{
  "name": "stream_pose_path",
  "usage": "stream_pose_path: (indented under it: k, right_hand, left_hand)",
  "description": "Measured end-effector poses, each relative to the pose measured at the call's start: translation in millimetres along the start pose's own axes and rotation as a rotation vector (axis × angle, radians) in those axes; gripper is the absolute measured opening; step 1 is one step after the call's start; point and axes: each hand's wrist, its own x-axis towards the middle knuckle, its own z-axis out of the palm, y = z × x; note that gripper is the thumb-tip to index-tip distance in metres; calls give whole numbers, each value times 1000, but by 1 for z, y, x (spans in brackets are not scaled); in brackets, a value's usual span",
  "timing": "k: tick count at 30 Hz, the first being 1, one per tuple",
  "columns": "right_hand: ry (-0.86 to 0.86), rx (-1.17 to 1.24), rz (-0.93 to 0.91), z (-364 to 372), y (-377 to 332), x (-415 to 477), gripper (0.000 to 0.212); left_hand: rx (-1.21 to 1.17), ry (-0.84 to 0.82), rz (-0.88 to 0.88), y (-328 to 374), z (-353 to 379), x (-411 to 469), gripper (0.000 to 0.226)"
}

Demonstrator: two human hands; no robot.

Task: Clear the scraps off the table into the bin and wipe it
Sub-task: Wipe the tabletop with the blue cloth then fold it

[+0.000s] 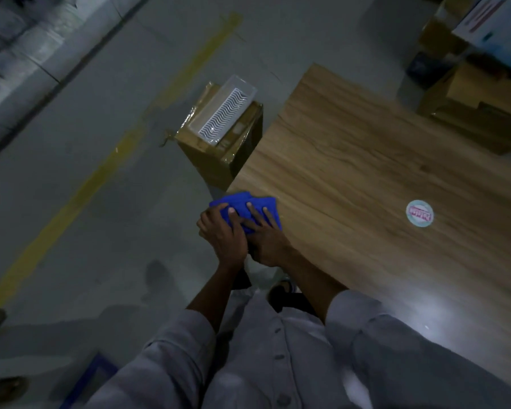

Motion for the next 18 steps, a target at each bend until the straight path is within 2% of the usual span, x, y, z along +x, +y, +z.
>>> stream_pose_path:
  k: [3,5,7,10,12,13,15,17,18]
  right_hand:
    - [83,-27,-61,-7,33,23,51]
    - [128,-23,46,-24,59,48,59]
    - [235,75,231,-56,83,73,53]
    - [580,441,557,-118,103,95,39]
    - [808,717,757,-159,103,91,41]
    - [887,899,779,-179,95,81,45]
    - [998,1319,674,-214,62,58,37]
    - [1010,1667,540,-238,21,37,34]
    - [987,1740,512,-244,2,26,41]
  left_hand:
    - [0,-45,17,-4,4,12,23]
    - [14,-61,38,-5,4,25,25]
    - [-6,-116,58,-4,3,43,30]
    - [-109,-271,113,1,-4,81,30]
    - [-279,-420,-16,26,-11,107,20]
    - [-390,-496,-157,46,-14,120,22]
    - [-602,-672,-437,93,-22,145,45]
    - [-732,-845,-505,131,-32,166,66]
    - [-810,-920,-491,146,-38,175,61]
